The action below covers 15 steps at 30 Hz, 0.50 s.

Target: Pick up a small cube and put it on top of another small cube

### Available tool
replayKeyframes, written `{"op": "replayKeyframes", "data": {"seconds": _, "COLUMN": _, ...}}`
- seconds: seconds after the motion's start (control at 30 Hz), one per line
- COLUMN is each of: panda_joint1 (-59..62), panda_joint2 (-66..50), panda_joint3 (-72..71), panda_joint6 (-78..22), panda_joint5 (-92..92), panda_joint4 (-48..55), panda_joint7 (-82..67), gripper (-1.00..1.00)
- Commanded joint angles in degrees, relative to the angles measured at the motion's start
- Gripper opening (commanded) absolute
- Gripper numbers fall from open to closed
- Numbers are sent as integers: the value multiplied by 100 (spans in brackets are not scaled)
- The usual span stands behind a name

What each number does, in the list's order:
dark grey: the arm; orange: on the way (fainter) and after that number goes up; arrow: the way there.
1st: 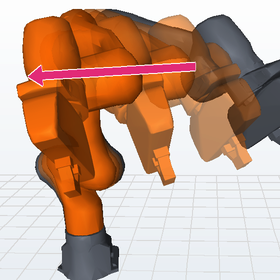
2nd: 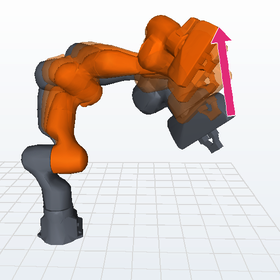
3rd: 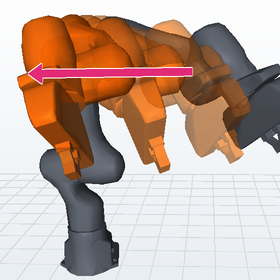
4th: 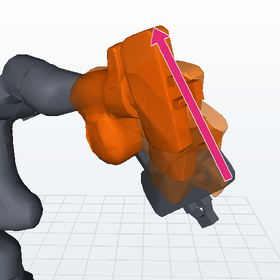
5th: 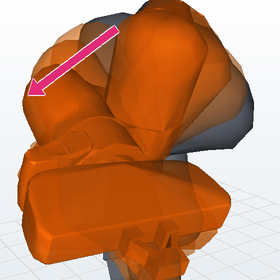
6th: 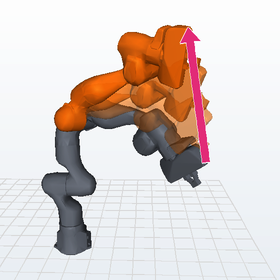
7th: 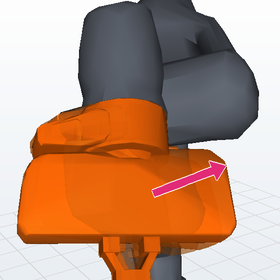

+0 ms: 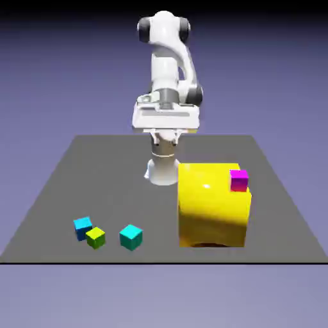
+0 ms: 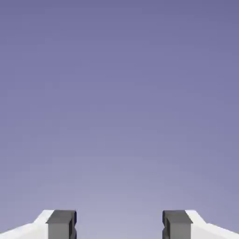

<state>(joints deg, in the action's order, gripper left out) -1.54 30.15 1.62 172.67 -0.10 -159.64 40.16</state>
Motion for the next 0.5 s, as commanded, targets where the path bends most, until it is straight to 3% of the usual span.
{"op": "replayKeyframes", "data": {"seconds": 0.0, "panda_joint1": -71, "panda_joint2": -208, "panda_joint3": 134, "panda_joint6": -111, "panda_joint5": -9, "panda_joint4": 113, "panda_joint7": -191, "gripper": 0}}
{"op": "replayKeyframes", "data": {"seconds": 0.47, "panda_joint1": -1057, "panda_joint2": -3115, "panda_joint3": 2013, "panda_joint6": -1665, "panda_joint5": -129, "panda_joint4": 1692, "panda_joint7": -2857, "gripper": 0}}
